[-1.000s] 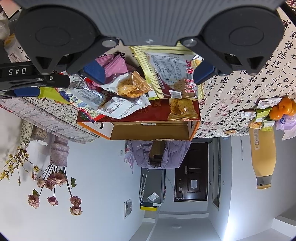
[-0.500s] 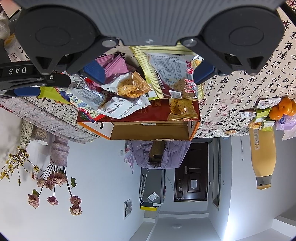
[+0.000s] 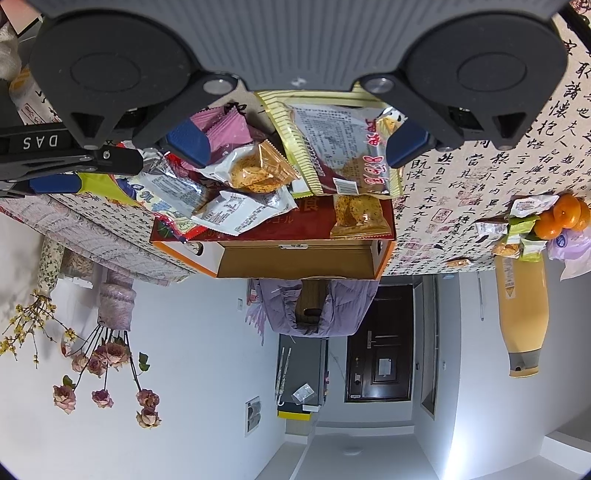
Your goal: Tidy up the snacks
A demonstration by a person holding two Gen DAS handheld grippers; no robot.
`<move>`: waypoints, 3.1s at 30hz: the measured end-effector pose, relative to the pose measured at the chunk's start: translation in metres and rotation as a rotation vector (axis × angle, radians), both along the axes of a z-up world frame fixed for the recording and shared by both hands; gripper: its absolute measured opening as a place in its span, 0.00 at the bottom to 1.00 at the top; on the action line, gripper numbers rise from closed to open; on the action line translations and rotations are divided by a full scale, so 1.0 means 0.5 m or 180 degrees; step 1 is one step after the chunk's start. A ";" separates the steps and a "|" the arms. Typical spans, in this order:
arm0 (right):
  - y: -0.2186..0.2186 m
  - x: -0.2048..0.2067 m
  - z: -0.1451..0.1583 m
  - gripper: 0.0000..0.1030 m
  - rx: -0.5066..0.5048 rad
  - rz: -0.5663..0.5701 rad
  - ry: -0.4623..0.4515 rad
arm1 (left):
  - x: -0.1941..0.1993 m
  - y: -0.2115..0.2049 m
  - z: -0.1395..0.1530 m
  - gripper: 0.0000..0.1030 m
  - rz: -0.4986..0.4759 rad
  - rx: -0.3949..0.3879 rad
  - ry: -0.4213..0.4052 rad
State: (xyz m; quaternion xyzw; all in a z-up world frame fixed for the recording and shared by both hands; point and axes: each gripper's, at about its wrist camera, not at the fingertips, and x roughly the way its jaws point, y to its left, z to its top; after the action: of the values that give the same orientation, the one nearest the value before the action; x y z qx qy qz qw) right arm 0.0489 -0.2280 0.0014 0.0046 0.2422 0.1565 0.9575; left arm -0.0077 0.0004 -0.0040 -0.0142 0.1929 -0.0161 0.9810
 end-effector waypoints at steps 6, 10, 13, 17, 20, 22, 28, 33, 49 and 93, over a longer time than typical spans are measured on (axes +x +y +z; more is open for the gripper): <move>0.019 0.020 0.002 0.99 -0.0112 0.0036 0.0018 | 0.000 0.010 0.005 1.00 0.0055 0.0003 0.0018; 0.035 0.047 0.007 0.92 -0.0200 0.0058 0.0025 | 0.004 0.017 0.011 1.00 0.0085 0.0001 0.0015; 0.054 0.071 0.010 0.89 -0.0306 0.0110 0.0014 | 0.010 0.021 0.013 1.00 0.0105 -0.0004 0.0036; 0.077 0.109 0.008 0.85 -0.0430 0.0107 0.0094 | 0.018 0.022 0.016 1.00 0.0110 0.0007 0.0071; 0.085 0.130 0.001 0.75 -0.0449 0.0122 0.0178 | 0.025 0.021 0.016 1.00 0.0112 0.0013 0.0100; 0.089 0.138 -0.004 0.72 -0.0480 0.0154 0.0205 | 0.031 0.023 0.016 1.00 0.0125 0.0013 0.0123; 0.108 0.145 -0.016 0.64 -0.0805 0.0271 0.0209 | 0.041 0.027 0.018 1.00 0.0164 0.0027 0.0195; 0.080 0.136 -0.004 0.58 -0.0643 0.0264 0.0177 | 0.049 0.031 0.016 1.00 0.0193 0.0014 0.0290; -0.031 0.095 0.031 0.58 -0.0049 0.0049 -0.0133 | 0.110 -0.033 0.022 1.00 -0.0023 0.0119 0.0499; -0.049 0.125 0.086 0.58 0.0113 0.0167 -0.0362 | 0.188 -0.057 0.111 0.56 -0.0179 -0.0170 0.0377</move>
State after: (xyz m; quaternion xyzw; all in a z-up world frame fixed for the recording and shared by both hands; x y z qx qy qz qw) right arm 0.1113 -0.2526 0.0442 0.0063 0.1846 0.1858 0.9651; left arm 0.0861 -0.0279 0.0513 -0.0359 0.2505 -0.0480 0.9663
